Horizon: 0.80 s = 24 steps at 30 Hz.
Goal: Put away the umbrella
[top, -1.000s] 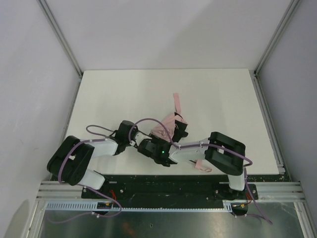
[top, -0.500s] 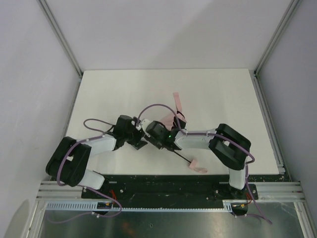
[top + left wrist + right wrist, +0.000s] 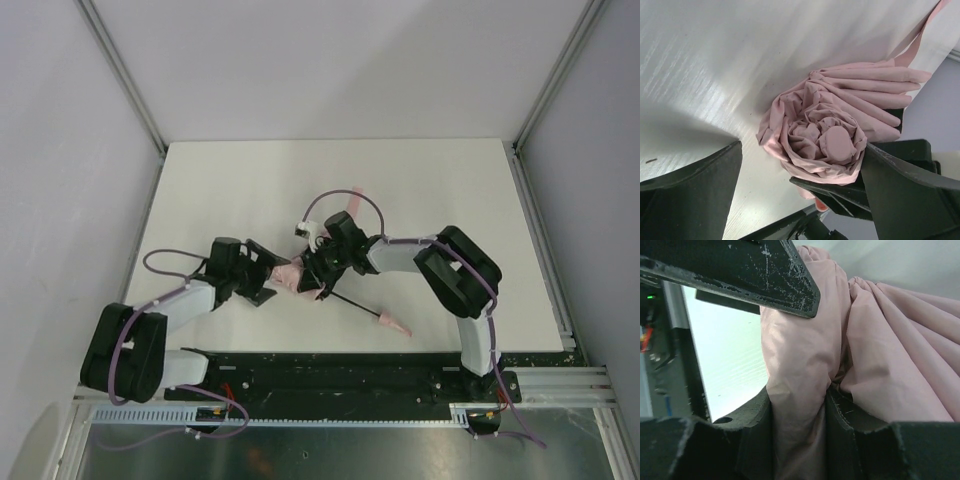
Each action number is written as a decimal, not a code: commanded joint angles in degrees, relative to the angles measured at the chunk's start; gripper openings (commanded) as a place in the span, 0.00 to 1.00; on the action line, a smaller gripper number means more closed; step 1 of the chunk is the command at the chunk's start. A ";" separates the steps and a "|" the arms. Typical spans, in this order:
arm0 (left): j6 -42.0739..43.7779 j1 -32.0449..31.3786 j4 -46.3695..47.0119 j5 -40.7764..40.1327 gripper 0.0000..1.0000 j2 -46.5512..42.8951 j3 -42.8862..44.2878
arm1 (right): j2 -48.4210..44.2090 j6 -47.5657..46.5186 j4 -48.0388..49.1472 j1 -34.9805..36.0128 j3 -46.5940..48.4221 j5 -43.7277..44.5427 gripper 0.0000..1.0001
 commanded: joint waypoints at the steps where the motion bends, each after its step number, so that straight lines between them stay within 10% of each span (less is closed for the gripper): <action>1: -0.10 -0.24 -2.58 4.26 0.99 -2.75 -2.55 | 9.23 6.96 -13.12 -0.44 -5.21 -9.35 0.00; 17: -11.52 -9.44 -2.61 -3.84 0.99 -6.08 -5.85 | 9.89 8.82 -13.27 -1.56 -3.63 -11.33 0.00; 24: -8.04 -8.74 -0.13 -12.68 0.84 2.39 -4.56 | 8.38 6.16 -15.49 -1.43 -3.62 -12.41 0.00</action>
